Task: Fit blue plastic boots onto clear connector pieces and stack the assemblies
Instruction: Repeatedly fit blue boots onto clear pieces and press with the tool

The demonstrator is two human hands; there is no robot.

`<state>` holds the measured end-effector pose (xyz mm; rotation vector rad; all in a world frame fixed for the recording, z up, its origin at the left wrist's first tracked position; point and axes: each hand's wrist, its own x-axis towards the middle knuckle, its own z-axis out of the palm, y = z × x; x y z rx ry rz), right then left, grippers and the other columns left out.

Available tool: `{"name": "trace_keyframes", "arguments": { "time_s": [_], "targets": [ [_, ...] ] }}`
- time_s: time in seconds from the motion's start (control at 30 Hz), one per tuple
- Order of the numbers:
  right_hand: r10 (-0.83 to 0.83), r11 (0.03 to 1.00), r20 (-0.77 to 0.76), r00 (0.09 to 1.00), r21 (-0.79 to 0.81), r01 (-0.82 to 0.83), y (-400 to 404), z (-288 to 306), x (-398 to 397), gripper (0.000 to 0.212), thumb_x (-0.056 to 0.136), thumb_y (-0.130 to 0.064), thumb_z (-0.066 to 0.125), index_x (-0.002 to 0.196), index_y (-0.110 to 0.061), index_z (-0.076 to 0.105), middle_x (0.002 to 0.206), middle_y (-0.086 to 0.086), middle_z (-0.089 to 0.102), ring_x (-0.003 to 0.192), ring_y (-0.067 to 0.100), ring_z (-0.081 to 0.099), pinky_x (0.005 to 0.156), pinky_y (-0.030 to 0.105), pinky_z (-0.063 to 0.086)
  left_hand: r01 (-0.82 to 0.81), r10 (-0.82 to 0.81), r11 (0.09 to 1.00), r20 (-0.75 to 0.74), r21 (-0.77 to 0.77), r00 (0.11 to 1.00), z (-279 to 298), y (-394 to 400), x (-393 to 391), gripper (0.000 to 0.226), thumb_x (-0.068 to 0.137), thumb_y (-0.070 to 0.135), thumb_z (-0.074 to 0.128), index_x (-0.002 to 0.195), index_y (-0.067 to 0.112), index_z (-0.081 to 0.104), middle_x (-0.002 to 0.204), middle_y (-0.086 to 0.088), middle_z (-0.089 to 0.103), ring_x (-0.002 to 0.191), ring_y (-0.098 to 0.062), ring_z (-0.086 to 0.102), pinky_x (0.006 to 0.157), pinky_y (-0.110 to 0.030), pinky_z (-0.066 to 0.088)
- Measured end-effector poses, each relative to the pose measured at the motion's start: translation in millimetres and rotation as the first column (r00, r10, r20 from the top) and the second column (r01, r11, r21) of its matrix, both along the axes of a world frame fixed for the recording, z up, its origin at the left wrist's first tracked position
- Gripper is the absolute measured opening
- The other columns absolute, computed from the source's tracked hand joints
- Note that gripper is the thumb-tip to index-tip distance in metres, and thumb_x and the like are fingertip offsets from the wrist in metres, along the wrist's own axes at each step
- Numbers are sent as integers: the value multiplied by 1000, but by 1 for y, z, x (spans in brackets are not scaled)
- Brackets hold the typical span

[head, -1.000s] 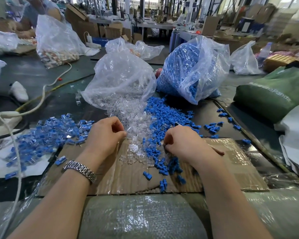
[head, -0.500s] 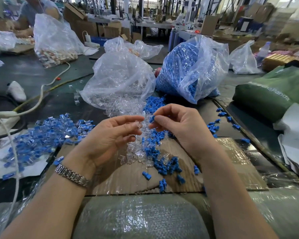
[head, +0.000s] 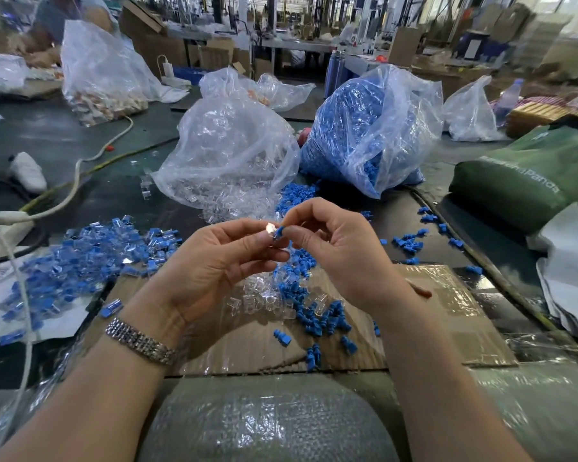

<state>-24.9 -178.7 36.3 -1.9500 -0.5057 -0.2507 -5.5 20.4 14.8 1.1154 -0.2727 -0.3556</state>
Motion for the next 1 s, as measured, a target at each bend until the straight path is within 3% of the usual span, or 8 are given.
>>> {"name": "trace_keyframes", "arguments": {
  "time_s": [0.33,0.5,0.6,0.63,0.7,0.8,0.9,1.0],
  "targets": [
    [19,998,2,1000,-52,-19,1,-3,1,6,98,-12,66,97,-18,68,82,-10,66,73,1,57,70,15,44,-141,135,984,56,107,989,5,-5,-7,28,67,7,76,95,1,77,96,-24,75,83,-28,75,72,-28,61],
    [14,997,-18,1000,-71,-15,1,1,-1,4,98,-15,67,99,-19,68,85,-7,67,77,3,59,73,19,48,-165,157,979,69,121,985,5,-7,-9,38,62,12,80,97,0,75,94,-22,75,82,-27,75,75,-28,62],
    [-153,983,-63,986,-112,145,-11,3,2,17,96,-33,69,110,-27,63,95,-13,66,88,0,61,77,15,50,-168,163,981,54,93,985,5,-6,-8,35,71,7,75,103,-4,71,99,-22,75,85,-27,75,74,-28,61],
    [-287,936,-66,956,-231,265,-19,2,5,28,95,-41,68,117,-28,60,103,-14,64,94,0,60,83,17,50,-170,168,982,38,76,985,5,-5,-7,33,73,5,73,104,-5,70,100,-22,75,85,-27,75,73,-27,61],
    [-529,722,-117,841,-582,373,-33,-1,9,57,91,-58,66,132,-21,53,128,-1,55,115,14,56,100,38,50,-178,178,983,8,52,984,4,-4,-5,33,74,3,72,106,-6,69,101,-22,75,85,-27,74,71,-26,61],
    [-680,447,-180,711,-870,208,-44,-8,12,69,84,-69,67,121,-12,56,131,13,53,123,33,49,104,53,45,-187,188,981,-12,40,982,2,-1,0,31,76,3,71,106,-5,68,102,-23,75,86,-27,75,71,-26,62],
    [-656,422,-163,737,-888,180,-47,-13,17,48,87,-58,70,97,-13,57,115,14,61,111,34,57,96,48,51,-199,200,980,-26,25,980,1,1,2,30,76,3,71,105,-3,68,104,-23,75,86,-27,75,72,-27,62],
    [-627,453,-149,765,-869,202,-47,-14,18,37,90,-46,67,87,-10,56,98,13,62,95,30,61,71,36,47,-213,214,977,-34,13,976,0,1,3,30,77,4,71,107,-2,68,107,-23,74,87,-27,75,71,-27,62]
  ]
}}
